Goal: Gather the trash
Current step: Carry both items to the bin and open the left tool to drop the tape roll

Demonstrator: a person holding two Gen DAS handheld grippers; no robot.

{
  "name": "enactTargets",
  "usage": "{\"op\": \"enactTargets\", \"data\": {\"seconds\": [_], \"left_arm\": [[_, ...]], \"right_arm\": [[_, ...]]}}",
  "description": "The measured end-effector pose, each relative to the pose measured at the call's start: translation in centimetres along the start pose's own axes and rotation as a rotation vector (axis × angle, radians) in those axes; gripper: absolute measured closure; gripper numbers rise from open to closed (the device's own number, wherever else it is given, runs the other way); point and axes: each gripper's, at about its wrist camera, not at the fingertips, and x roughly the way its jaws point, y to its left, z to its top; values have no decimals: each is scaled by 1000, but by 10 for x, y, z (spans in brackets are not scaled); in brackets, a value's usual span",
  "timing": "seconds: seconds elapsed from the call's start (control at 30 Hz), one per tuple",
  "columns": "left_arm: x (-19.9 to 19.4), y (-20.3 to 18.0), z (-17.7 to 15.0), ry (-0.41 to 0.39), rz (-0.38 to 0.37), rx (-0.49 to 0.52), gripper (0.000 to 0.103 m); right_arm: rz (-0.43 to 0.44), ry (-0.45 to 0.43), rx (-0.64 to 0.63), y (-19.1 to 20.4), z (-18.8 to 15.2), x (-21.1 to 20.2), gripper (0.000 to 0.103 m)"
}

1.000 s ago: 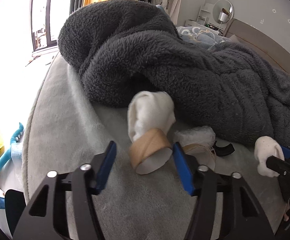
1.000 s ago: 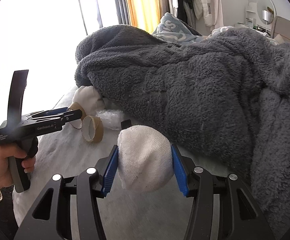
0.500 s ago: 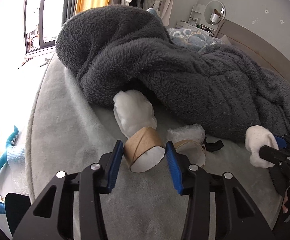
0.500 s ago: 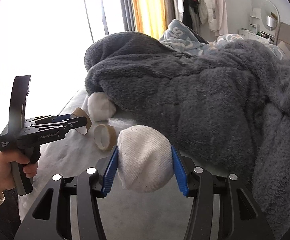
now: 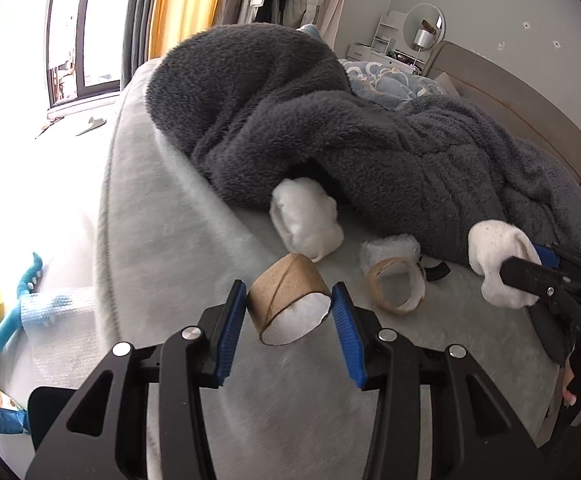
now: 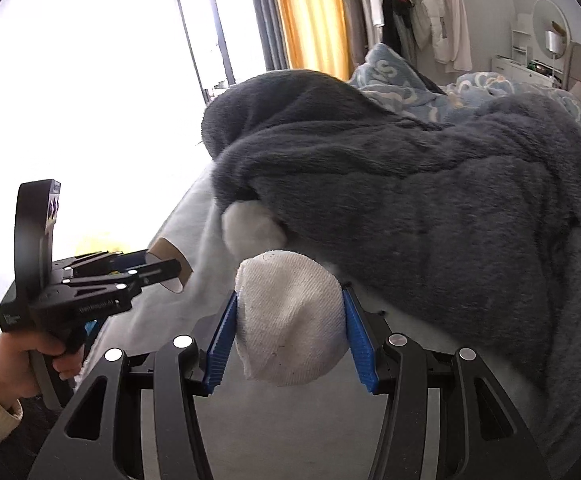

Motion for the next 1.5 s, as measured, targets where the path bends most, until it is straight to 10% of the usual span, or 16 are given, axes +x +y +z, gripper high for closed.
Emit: {"op": "enactTargets", "data": {"seconds": [0.87, 1.5], "left_arm": [[-42, 122, -51, 91, 112, -101, 56], [-24, 234, -130, 392, 257, -289, 56]], "right_arm": [[181, 12, -34, 146, 37, 45, 51], [297, 134, -110, 229, 33, 106, 51]]}}
